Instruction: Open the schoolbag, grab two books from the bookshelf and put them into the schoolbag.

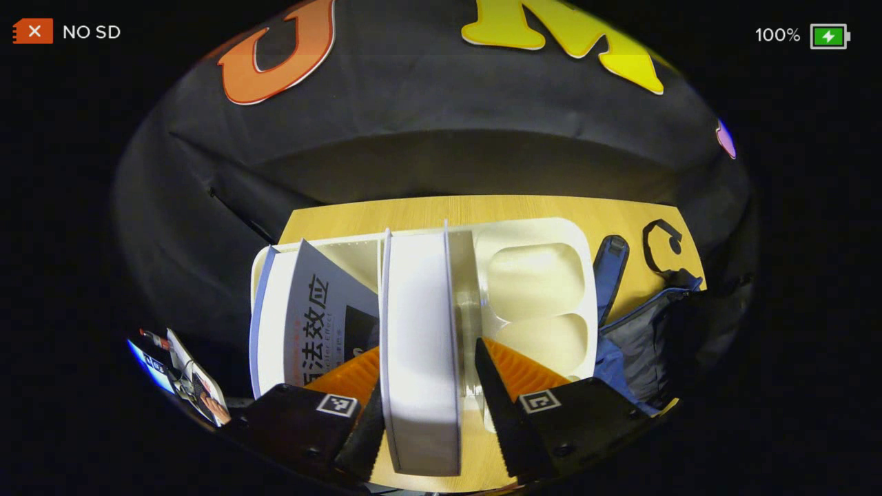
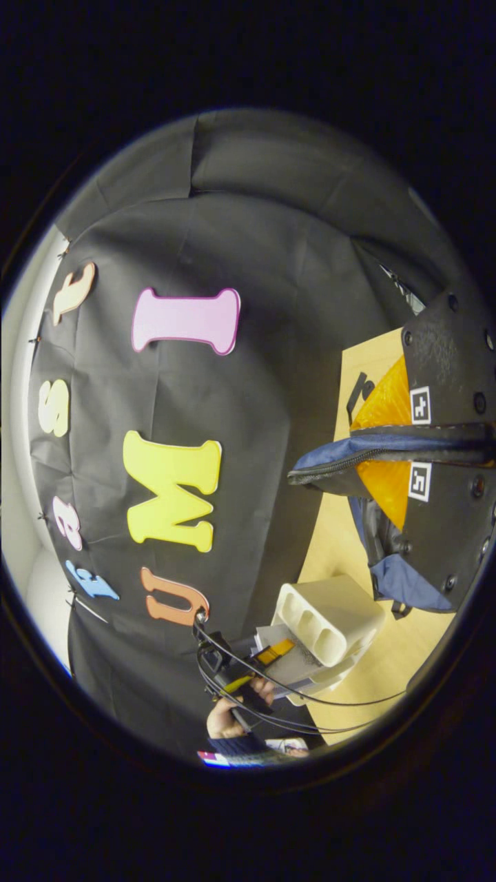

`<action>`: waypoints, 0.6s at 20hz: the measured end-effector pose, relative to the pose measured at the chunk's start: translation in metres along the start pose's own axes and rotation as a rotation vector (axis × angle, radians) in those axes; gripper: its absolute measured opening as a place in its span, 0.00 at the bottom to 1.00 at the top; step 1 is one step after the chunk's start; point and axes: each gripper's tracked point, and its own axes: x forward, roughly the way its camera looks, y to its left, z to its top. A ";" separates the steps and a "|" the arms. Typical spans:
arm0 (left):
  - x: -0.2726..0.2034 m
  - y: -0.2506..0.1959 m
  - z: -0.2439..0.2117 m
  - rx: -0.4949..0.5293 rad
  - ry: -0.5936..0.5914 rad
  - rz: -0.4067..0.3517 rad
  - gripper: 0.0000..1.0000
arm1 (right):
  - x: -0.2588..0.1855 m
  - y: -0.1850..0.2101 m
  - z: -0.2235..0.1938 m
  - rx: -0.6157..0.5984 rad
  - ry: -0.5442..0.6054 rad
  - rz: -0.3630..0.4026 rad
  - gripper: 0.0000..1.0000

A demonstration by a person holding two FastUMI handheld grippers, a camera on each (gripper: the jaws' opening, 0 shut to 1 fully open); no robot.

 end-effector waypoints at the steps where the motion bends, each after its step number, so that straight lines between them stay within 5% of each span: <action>1: 0.000 0.002 0.002 0.006 -0.002 0.005 0.64 | 0.000 0.001 -0.002 -0.004 0.002 0.003 0.05; 6: 0.004 -0.008 -0.003 -0.010 0.011 -0.038 0.49 | 0.000 0.003 -0.005 0.007 0.009 0.003 0.05; 12: -0.025 -0.009 -0.033 -0.038 -0.031 -0.073 0.48 | 0.002 0.001 -0.013 0.000 0.014 -0.007 0.05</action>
